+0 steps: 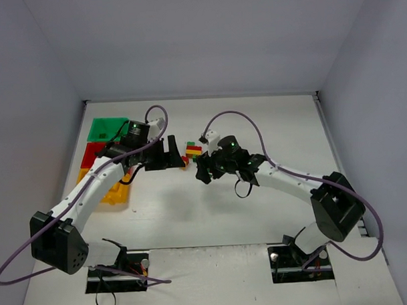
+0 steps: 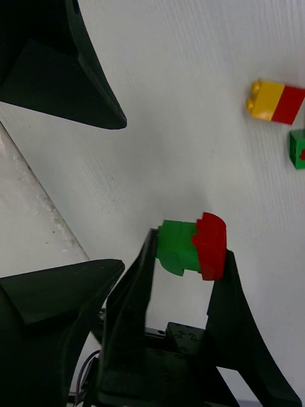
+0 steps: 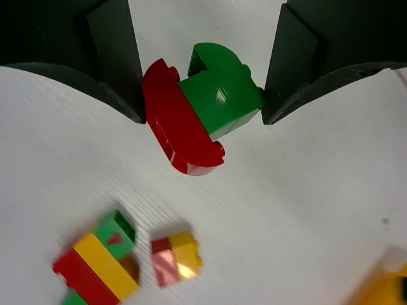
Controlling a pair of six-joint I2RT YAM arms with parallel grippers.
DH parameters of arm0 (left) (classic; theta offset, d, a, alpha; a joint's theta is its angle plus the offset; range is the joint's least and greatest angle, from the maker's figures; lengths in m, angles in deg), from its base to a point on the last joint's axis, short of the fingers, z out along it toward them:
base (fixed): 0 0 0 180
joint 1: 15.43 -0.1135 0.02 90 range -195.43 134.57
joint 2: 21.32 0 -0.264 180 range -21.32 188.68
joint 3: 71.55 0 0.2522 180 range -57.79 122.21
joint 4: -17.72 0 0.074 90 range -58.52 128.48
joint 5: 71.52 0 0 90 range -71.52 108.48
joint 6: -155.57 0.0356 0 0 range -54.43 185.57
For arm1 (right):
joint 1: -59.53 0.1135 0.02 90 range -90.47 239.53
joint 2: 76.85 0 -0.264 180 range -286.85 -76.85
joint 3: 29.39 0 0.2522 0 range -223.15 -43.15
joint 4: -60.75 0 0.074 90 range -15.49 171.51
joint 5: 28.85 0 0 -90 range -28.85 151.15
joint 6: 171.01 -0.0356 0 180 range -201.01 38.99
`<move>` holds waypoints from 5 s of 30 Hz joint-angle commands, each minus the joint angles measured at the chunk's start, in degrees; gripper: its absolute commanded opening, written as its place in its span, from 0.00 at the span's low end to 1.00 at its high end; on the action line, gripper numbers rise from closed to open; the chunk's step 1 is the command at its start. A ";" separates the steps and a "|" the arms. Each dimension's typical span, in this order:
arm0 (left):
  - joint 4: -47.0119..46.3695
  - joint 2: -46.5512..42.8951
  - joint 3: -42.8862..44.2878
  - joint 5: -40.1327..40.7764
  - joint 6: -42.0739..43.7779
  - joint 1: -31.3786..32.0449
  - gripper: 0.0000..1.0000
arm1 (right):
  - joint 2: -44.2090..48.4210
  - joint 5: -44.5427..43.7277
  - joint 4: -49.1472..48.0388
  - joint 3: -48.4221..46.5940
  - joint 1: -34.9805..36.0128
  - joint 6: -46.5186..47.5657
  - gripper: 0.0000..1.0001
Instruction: Sort the legos into containers by color
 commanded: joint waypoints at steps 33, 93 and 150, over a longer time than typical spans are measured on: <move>-9.52 7.99 4.36 -20.42 -5.99 4.35 0.44 | 10.57 21.63 -6.99 -1.61 2.89 19.24 0.63; -36.24 -8.27 -8.56 -2.14 -19.71 6.55 0.21 | 11.45 2.38 -8.13 -6.27 2.71 1.66 0.04; -18.42 -8.44 0.92 1.18 -7.61 -8.65 0.00 | 16.29 4.22 -5.67 5.07 2.71 10.98 0.00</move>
